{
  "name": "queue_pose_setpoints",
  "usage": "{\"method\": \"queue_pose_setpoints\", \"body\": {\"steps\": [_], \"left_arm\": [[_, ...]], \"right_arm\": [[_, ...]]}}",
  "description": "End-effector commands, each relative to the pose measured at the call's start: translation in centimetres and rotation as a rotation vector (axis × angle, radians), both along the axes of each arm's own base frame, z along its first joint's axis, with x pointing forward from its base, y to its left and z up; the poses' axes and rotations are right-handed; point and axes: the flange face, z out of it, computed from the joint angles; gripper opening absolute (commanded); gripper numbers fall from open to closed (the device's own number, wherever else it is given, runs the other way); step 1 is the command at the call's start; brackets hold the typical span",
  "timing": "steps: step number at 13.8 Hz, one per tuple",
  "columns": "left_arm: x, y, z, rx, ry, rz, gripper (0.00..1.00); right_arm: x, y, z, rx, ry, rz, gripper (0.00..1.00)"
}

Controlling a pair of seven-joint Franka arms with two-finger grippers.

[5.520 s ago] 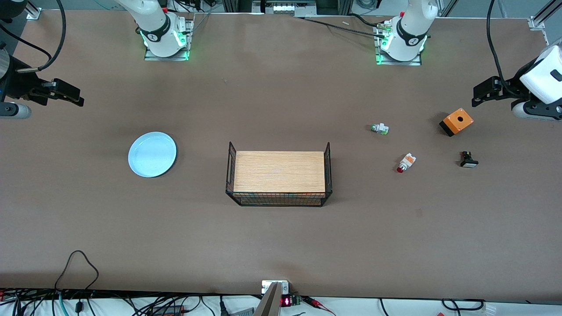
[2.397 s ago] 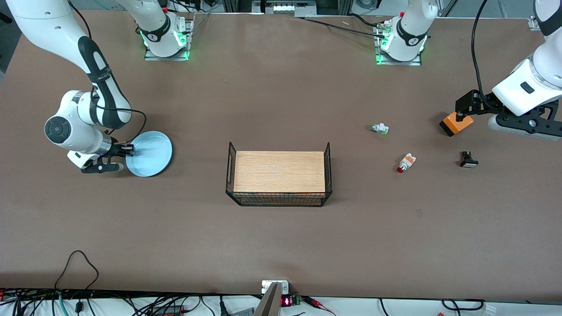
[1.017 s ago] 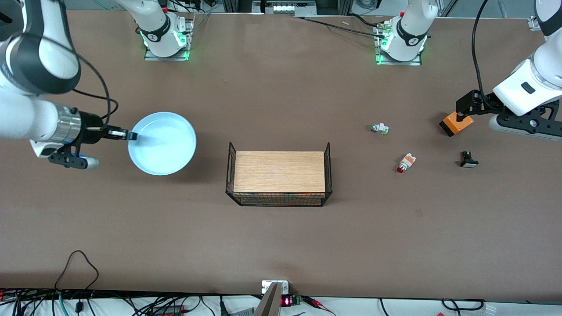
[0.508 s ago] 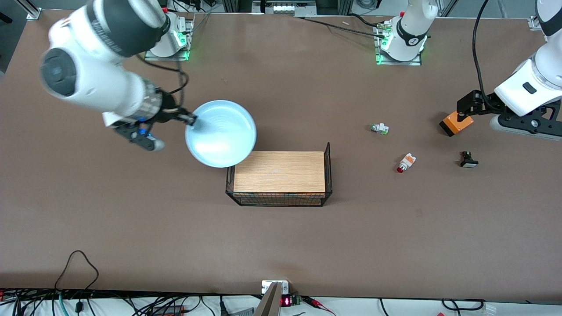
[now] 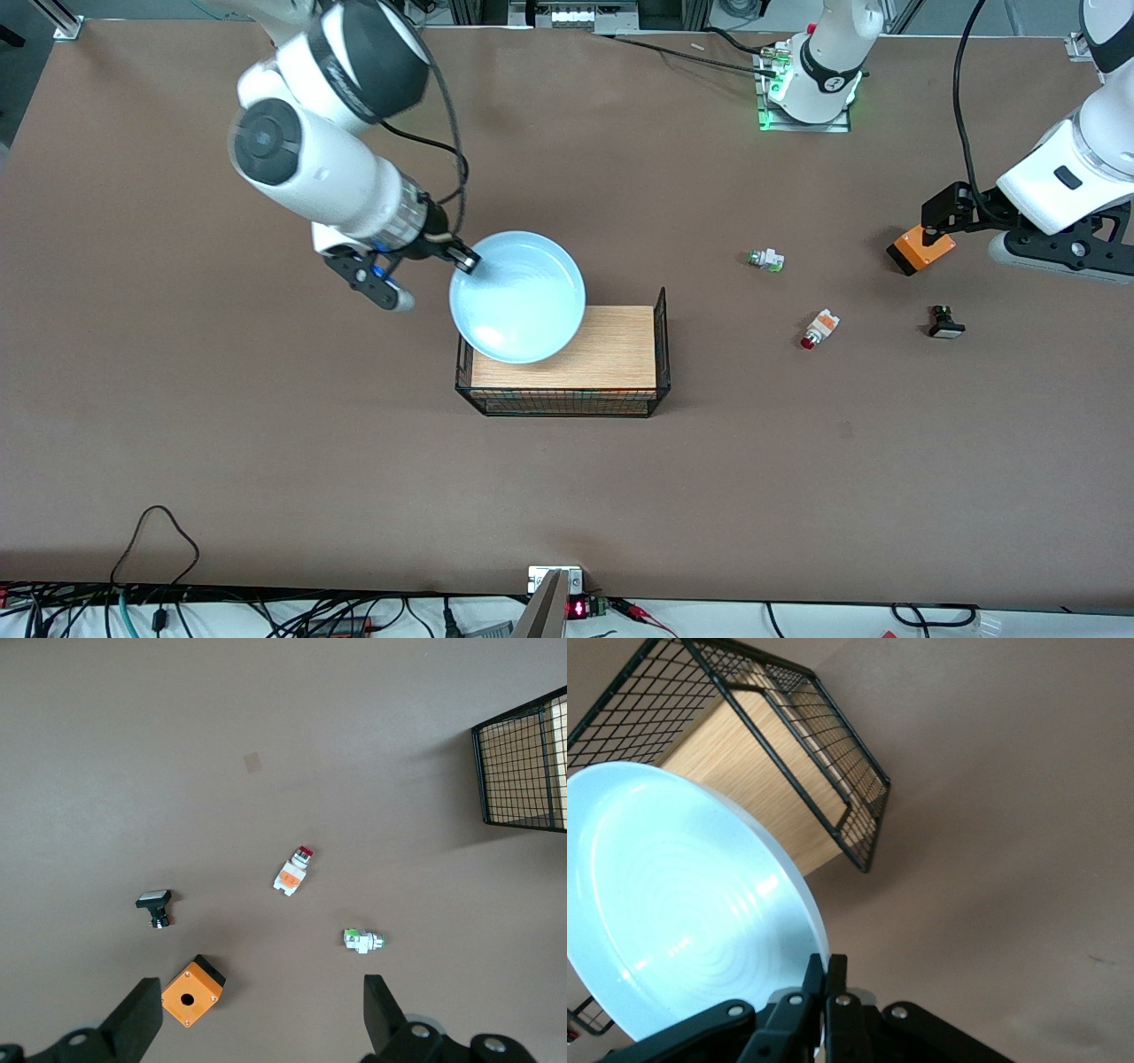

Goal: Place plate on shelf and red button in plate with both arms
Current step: 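Lower the plate into the basket and open the right gripper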

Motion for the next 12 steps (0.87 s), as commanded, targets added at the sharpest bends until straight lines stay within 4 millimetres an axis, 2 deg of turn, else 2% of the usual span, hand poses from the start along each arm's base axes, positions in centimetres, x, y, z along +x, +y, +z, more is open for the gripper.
{"method": "queue_pose_setpoints", "body": {"steps": [1,3,6,10,12], "left_arm": [[0.3,0.1,0.4,0.016,-0.007,-0.013,1.00],[0.3,0.1,0.5,0.016,-0.008,-0.013,1.00],[0.3,0.2,0.3,0.012,-0.002,-0.010,1.00],[0.4,0.7,0.3,0.017,-0.001,-0.001,1.00],[0.4,1.2,0.3,0.007,-0.002,0.008,1.00]], "right_arm": [[0.5,1.7,-1.0,0.013,-0.017,-0.021,0.00],[0.4,3.2,-2.9,0.006,-0.025,-0.014,0.00],[1.1,4.1,-5.2,0.018,-0.056,-0.029,0.00],[2.4,3.3,-7.2,0.012,-0.087,-0.022,0.00],[2.6,3.7,-7.7,0.020,-0.109,-0.031,0.00]]}}
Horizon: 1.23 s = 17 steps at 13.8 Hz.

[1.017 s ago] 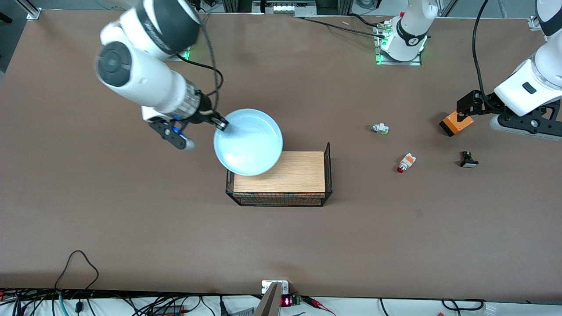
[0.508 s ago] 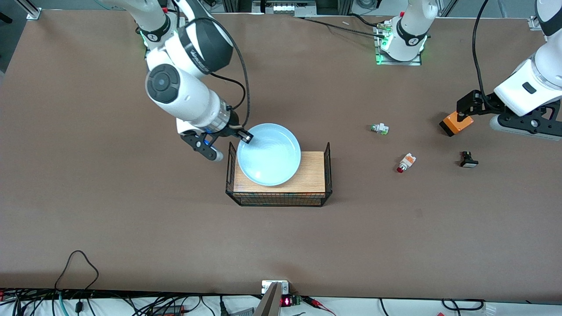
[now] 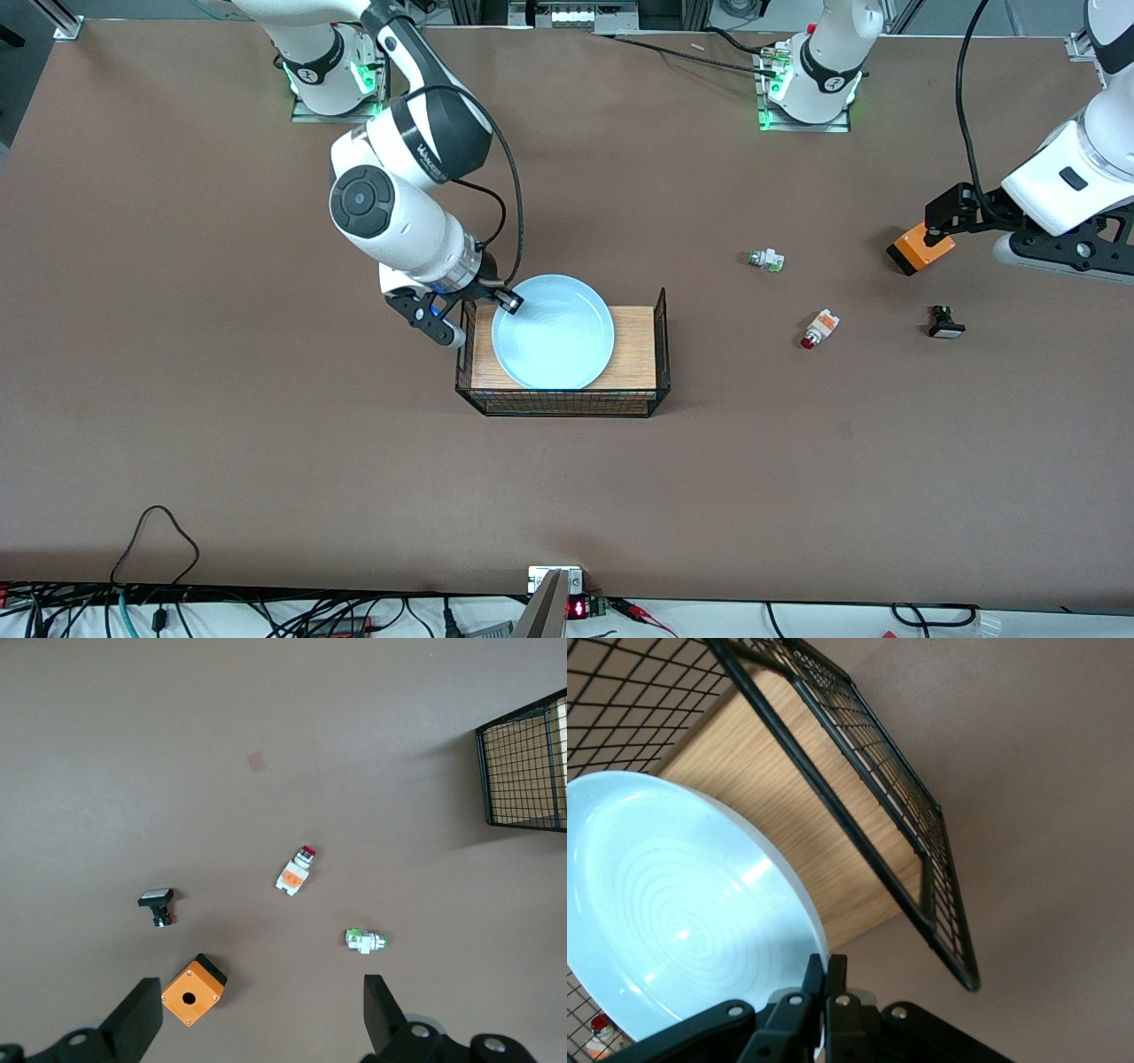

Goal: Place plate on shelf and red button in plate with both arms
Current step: 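Lower the plate into the basket and open the right gripper, then retract the right gripper while the left gripper reaches the red button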

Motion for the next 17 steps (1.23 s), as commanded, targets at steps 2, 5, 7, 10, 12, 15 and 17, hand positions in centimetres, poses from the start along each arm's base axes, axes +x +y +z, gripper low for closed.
{"method": "queue_pose_setpoints", "body": {"steps": [2,5,7,10,12,15,17], "left_arm": [[0.4,0.8,0.1,0.009,0.003,0.002,1.00],[0.3,0.8,0.0,0.014,0.009,0.001,1.00],[0.3,0.8,-0.2,0.014,0.013,0.001,1.00],[0.6,0.8,-0.7,0.017,0.019,-0.001,1.00],[1.8,0.8,-4.0,0.015,0.085,-0.007,1.00],[2.5,0.8,-9.3,0.010,0.233,-0.021,1.00],[3.4,0.7,-13.9,-0.007,0.315,-0.094,1.00]], "right_arm": [[0.9,0.6,-0.5,0.025,-0.037,-0.032,0.26],[0.7,0.8,0.7,0.028,-0.051,-0.021,1.00],[0.2,0.5,4.0,0.044,-0.080,-0.009,1.00],[-0.5,-1.2,7.7,-0.034,-0.106,0.058,1.00],[-0.6,-3.7,9.6,-0.157,-0.139,0.176,1.00],[0.3,-10.0,12.0,-0.274,-0.137,0.400,1.00],[1.0,-15.3,14.1,-0.297,-0.115,0.472,1.00]]}}
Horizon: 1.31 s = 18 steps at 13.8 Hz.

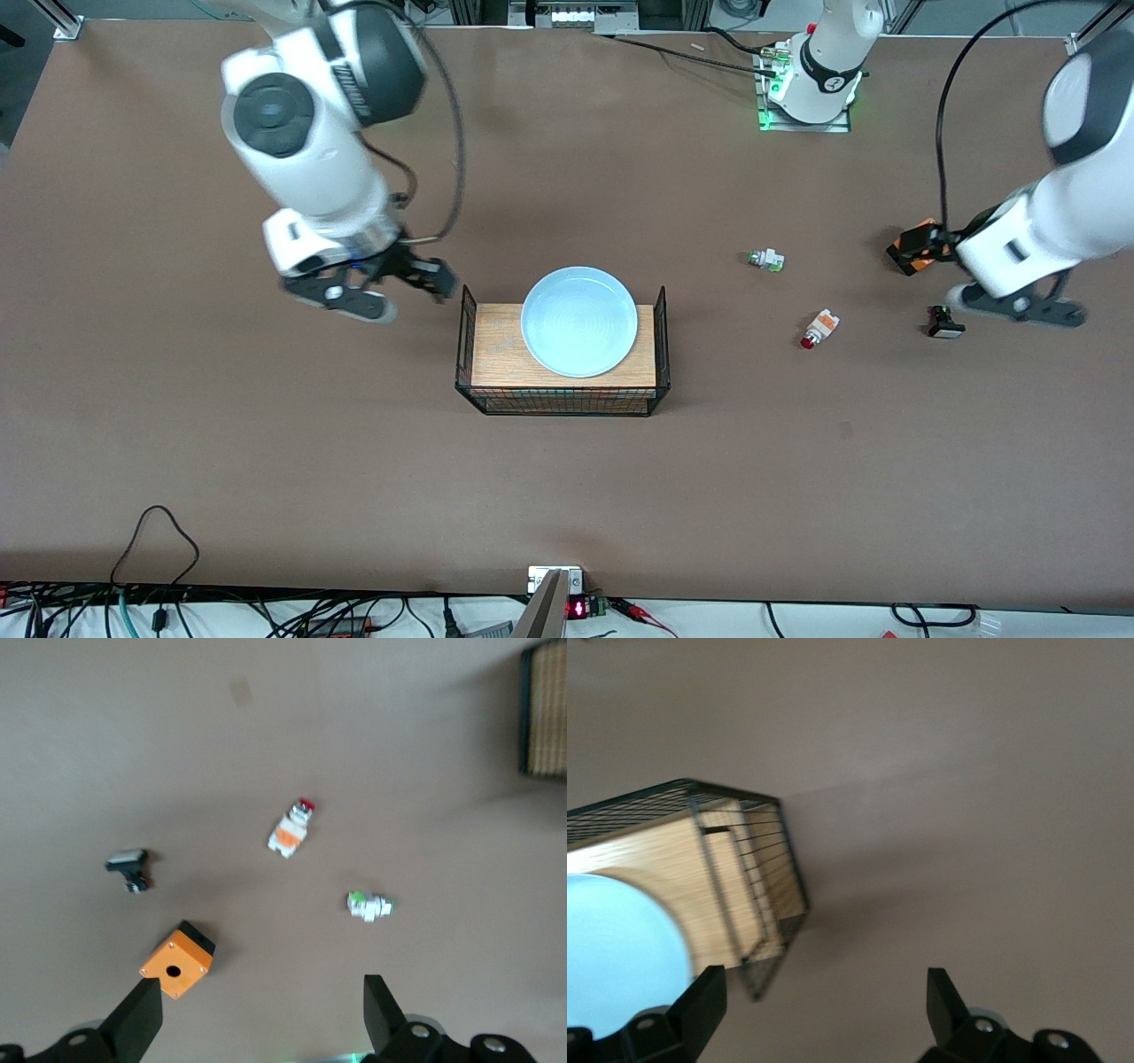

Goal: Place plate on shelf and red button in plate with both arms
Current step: 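Retract the right gripper while the left gripper reaches the red button, then grasp the red push-button switch with the left gripper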

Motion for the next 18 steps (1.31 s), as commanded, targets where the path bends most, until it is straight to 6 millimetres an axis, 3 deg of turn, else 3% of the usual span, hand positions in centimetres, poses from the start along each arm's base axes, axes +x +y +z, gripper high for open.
{"method": "queue_pose_setpoints", "body": {"steps": [1,4,5,7,9,12,13,16,18], "left_arm": [[1.4,0.0,-5.8,-0.016,0.109,-0.078,1.00],[2.5,-0.2,-13.1,-0.058,0.060,-0.226,1.00],[2.3,-0.2,-15.6,-0.080,0.013,-0.308,1.00],[1.1,-0.4,-20.6,-0.089,-0.086,-0.405,1.00],[-0.5,-0.8,-24.0,-0.050,-0.146,-0.476,1.00],[-2.7,-1.0,-28.1,-0.045,-0.171,-0.521,1.00],[-3.1,-1.1,-29.4,-0.051,-0.158,-0.522,1.00],[-3.6,-1.2,-31.2,-0.061,-0.133,-0.524,0.99],[-3.9,-1.7,-31.6,-0.064,-0.122,-0.535,0.87]], "right_arm": [[0.8,-7.4,3.6,-0.032,0.023,0.103,1.00],[2.3,-15.0,5.4,-0.043,0.057,0.182,1.00],[2.7,-18.0,5.9,-0.042,0.052,0.170,1.00],[3.0,-22.1,6.1,-0.039,0.054,0.220,1.00],[2.6,-23.8,6.9,-0.040,0.049,0.265,1.00],[1.2,-27.8,5.1,0.000,0.091,0.224,1.00],[0.9,-27.9,4.5,0.005,0.103,0.222,1.00],[-1.6,-28.3,3.5,0.007,0.057,0.236,1.00],[-3.2,-28.4,3.6,0.008,0.044,0.276,1.00]]}}
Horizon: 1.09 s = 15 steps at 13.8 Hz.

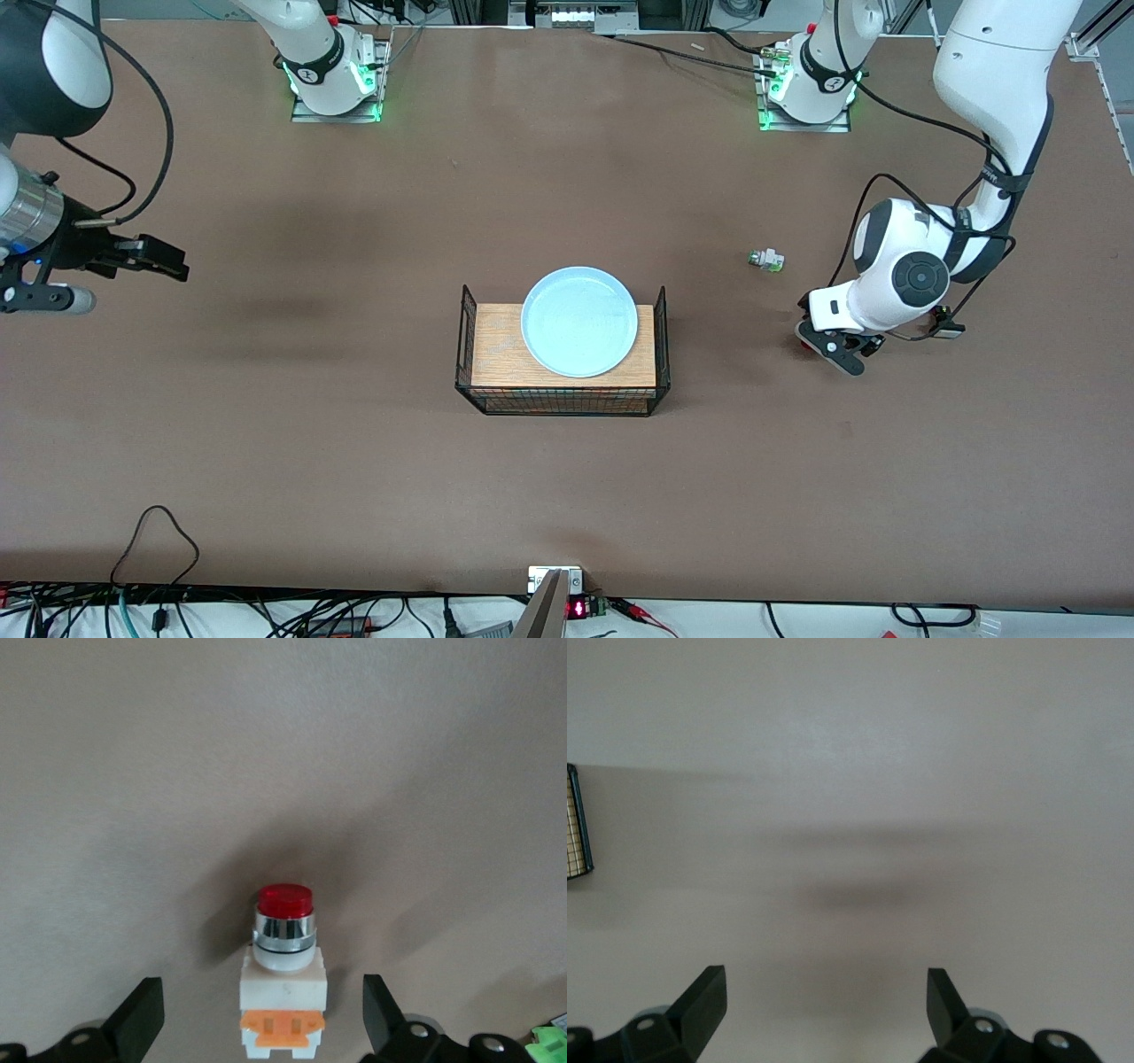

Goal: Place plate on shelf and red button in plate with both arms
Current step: 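Grasp the red push-button switch with the left gripper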

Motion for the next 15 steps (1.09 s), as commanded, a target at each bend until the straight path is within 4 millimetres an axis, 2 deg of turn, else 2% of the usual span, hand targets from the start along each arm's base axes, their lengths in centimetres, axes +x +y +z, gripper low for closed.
{"method": "queue_pose_setpoints", "body": {"steps": [1,2,3,4,5,6,8,9,11,13,15], "left_arm": [[-0.4,-0.6,-0.3,0.006,0.004,-0.043,0.74],[-0.6,-0.7,-0.7,0.008,0.017,-0.043,0.64],[-0.7,-0.7,-0.8,0.008,0.025,-0.045,0.49],[-0.5,-0.7,-0.3,0.011,0.027,-0.043,0.31],[-0.2,-0.7,0.5,0.019,0.043,-0.038,0.19],[0.8,-0.6,1.9,0.025,0.035,-0.032,0.14],[3.4,-1.3,6.7,0.044,0.058,-0.034,0.10],[4.3,-2.3,9.0,0.040,0.092,-0.022,0.10],[6.6,-4.7,14.8,-0.004,0.098,0.030,0.10],[8.1,-6.1,20.3,-0.087,0.104,0.124,0.10],[8.7,-10.5,26.4,-0.206,0.074,0.226,0.10]], "right_arm": [[-3.3,0.4,0.7,0.019,-0.020,0.056,1.00],[-3.6,0.6,0.6,0.019,-0.008,0.058,1.00],[-3.7,0.8,0.8,0.020,-0.006,0.055,1.00],[-3.7,0.8,0.7,0.020,-0.004,0.051,1.00],[-3.7,0.8,0.7,0.020,-0.004,0.050,1.00],[-3.8,0.8,0.6,0.020,-0.003,0.048,1.00],[-3.8,0.8,0.7,0.019,-0.006,0.050,1.00],[-3.7,0.8,0.9,0.018,-0.009,0.050,1.00],[-3.6,0.7,1.3,0.020,-0.014,0.047,1.00],[-3.9,0.4,2.3,0.021,-0.014,0.042,1.00],[-3.7,0.5,2.9,0.020,-0.023,0.042,1.00]]}}
